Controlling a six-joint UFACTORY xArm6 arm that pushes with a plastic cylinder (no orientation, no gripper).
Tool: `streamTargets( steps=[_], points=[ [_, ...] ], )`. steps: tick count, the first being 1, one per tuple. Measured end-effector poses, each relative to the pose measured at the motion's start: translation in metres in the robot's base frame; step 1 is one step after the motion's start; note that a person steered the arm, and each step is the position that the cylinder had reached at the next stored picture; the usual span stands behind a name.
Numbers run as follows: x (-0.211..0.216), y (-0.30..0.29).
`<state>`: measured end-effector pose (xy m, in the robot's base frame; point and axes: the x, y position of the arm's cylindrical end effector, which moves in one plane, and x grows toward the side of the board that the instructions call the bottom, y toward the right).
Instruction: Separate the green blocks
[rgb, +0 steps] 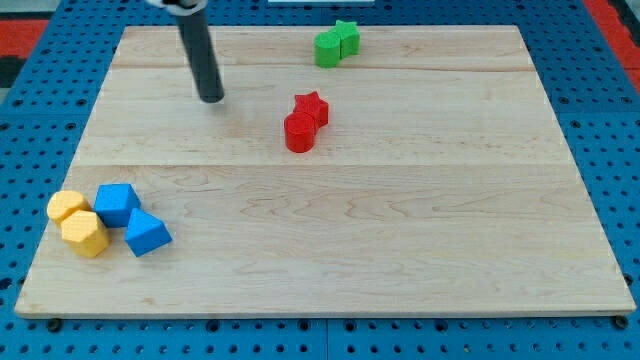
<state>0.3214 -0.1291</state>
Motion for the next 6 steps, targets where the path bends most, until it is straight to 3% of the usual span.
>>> streamTargets(
  steps=[3,6],
  points=[
    [-0.083,0.114],
    [-0.121,0.183]
  ],
)
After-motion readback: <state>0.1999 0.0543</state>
